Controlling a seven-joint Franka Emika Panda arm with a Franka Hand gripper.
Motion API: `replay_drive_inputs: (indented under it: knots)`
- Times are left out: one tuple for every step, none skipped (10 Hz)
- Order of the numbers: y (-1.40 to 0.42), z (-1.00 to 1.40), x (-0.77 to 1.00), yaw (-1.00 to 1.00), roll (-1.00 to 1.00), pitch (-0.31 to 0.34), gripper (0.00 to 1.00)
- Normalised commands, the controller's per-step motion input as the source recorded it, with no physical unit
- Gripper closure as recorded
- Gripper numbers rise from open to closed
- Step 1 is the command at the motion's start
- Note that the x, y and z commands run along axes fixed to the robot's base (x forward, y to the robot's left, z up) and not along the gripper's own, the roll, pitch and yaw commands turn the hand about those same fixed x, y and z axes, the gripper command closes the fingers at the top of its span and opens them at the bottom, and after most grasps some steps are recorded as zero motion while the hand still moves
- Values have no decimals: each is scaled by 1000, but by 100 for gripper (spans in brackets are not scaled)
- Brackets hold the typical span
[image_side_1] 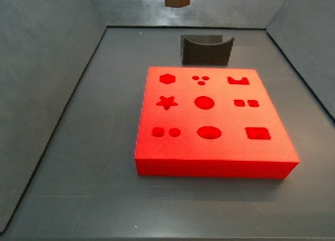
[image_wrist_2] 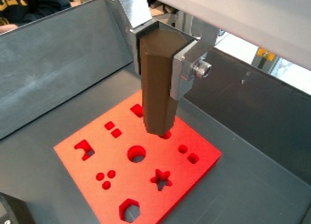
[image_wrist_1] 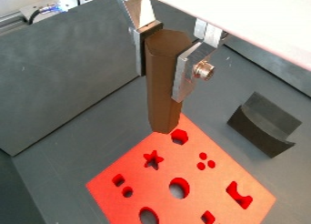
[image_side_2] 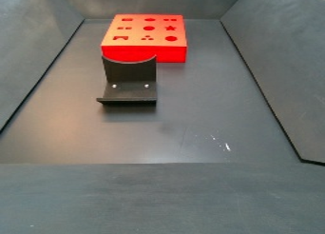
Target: Insert the hexagon object.
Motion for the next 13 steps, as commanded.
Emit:
replay_drive_inputs:
  knots:
    - [43,-40,0,0,-17,0,100]
    - [286,-203,54,0,24,0,100]
    - [609,-191,283,20,27,6,100]
    - [631,-323,400,0,41,29,100]
    - [426,-623,500,-169,53,0,100]
    - [134,-909,351,-331,26,0,100]
    - [120,-943,237,-423,0,0,100]
    - [437,-894,97,-437,0,0,100]
    - [589,-769,140,-377,-61,16,100]
    - [649,-800,63,-346,-61,4,100]
    - [297,-791,0,-351,-41,-13,100]
    - [0,-469,-240,-334,-49,-104,100]
    - [0,-440,-331,-220,-84,-236,100]
